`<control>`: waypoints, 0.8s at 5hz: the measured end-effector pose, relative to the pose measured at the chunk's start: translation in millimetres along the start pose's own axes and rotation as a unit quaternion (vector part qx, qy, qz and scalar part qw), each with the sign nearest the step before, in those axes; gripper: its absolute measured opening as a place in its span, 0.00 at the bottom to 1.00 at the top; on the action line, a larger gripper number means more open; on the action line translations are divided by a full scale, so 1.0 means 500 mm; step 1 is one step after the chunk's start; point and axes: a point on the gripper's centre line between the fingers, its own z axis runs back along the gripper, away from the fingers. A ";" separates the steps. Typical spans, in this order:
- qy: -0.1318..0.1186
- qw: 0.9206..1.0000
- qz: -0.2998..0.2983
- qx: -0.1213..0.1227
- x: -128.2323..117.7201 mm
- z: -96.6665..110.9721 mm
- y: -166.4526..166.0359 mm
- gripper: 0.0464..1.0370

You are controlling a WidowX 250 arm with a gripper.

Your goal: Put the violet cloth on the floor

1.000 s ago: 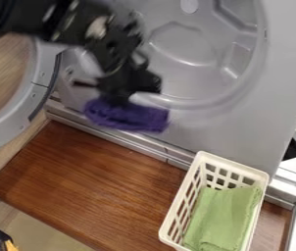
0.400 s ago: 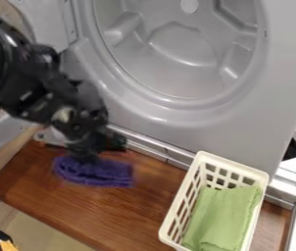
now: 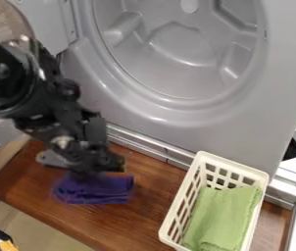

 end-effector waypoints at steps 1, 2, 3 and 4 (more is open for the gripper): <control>0.021 1.000 0.009 0.010 -0.023 -0.030 -0.005 0.00; 0.044 0.999 0.018 0.020 -0.038 -0.063 -0.015 0.03; 0.060 0.997 0.034 0.019 -0.041 -0.079 -0.023 0.17; 0.061 0.997 0.052 0.023 -0.032 -0.080 -0.027 0.44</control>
